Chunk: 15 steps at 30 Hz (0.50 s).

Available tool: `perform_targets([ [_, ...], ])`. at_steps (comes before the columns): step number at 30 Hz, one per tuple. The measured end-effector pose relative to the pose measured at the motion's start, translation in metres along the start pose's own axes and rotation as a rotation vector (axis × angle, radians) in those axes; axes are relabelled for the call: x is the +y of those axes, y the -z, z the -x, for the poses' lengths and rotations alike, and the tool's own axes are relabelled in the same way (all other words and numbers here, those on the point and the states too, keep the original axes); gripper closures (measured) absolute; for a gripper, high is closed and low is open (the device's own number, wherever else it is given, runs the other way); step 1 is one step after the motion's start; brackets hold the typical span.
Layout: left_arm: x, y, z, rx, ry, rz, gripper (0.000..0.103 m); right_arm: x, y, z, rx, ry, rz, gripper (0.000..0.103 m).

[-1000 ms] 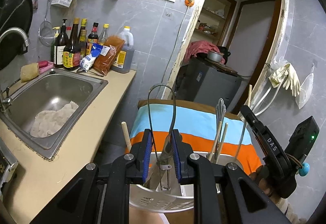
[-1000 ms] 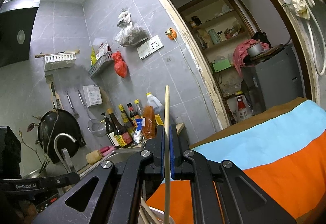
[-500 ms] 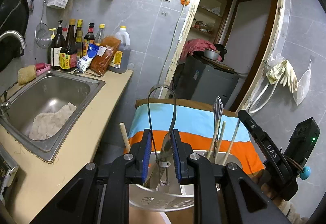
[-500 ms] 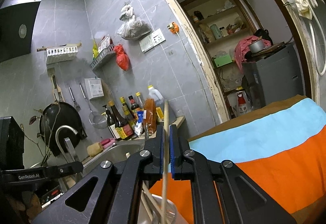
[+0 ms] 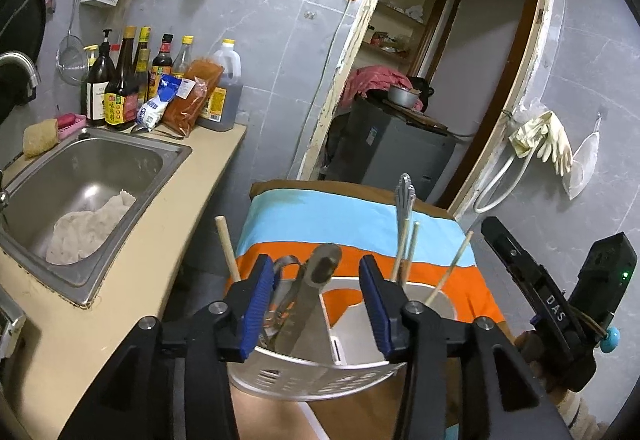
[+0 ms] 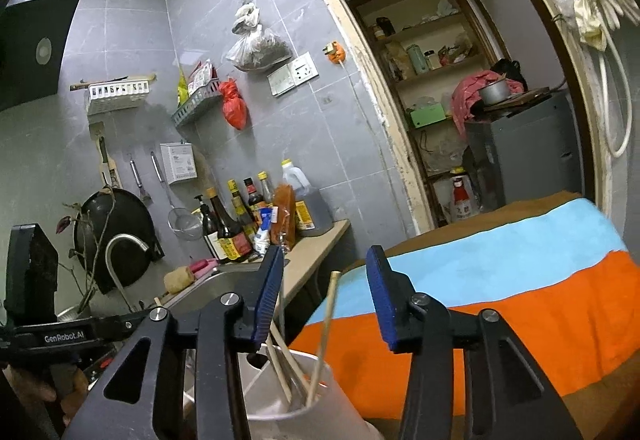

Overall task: Organize utensils
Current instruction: 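Open both grippers above the caddy and lift away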

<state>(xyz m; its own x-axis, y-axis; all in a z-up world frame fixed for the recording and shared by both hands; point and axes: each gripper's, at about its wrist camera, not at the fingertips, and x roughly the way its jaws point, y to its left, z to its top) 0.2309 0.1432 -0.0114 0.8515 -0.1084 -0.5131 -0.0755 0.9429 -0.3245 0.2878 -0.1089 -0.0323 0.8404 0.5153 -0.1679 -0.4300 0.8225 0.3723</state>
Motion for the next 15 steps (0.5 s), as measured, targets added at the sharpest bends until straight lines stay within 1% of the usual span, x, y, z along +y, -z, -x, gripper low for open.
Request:
perform_targets([
  [1, -0.003, 0.001, 0.003, -0.008, 0.004, 0.001, 0.055, -0.001, -0.002, 0.005, 0.0, 0.008, 0.005, 0.059],
  [5, -0.016, 0.006, 0.011, -0.031, 0.016, -0.011, 0.048, -0.007, -0.01, 0.024, -0.006, 0.042, 0.01, 0.052],
  [7, -0.026, 0.008, 0.018, -0.045, 0.022, -0.02, 0.042, -0.009, -0.015, 0.037, -0.006, 0.062, 0.021, 0.044],
  [8, -0.031, 0.01, 0.022, -0.054, 0.024, -0.022, 0.04, -0.01, -0.019, 0.046, -0.005, 0.075, 0.029, 0.042],
  [10, -0.042, 0.013, 0.032, -0.073, 0.025, -0.025, 0.03, -0.011, -0.023, 0.058, -0.001, 0.091, 0.039, 0.036],
  [11, -0.046, 0.015, 0.037, -0.082, 0.023, -0.027, 0.028, -0.011, -0.026, 0.069, 0.004, 0.103, 0.05, 0.035],
  [13, -0.055, 0.019, 0.046, -0.097, 0.015, -0.03, 0.018, -0.012, -0.031, 0.085, 0.011, 0.118, 0.06, 0.026],
  [14, -0.061, 0.022, 0.052, -0.101, 0.01, -0.031, 0.015, -0.013, -0.034, 0.093, 0.016, 0.124, 0.06, 0.024],
  [15, -0.065, 0.024, 0.057, -0.105, 0.004, -0.032, 0.01, -0.015, -0.036, 0.103, 0.019, 0.128, 0.06, 0.022],
])
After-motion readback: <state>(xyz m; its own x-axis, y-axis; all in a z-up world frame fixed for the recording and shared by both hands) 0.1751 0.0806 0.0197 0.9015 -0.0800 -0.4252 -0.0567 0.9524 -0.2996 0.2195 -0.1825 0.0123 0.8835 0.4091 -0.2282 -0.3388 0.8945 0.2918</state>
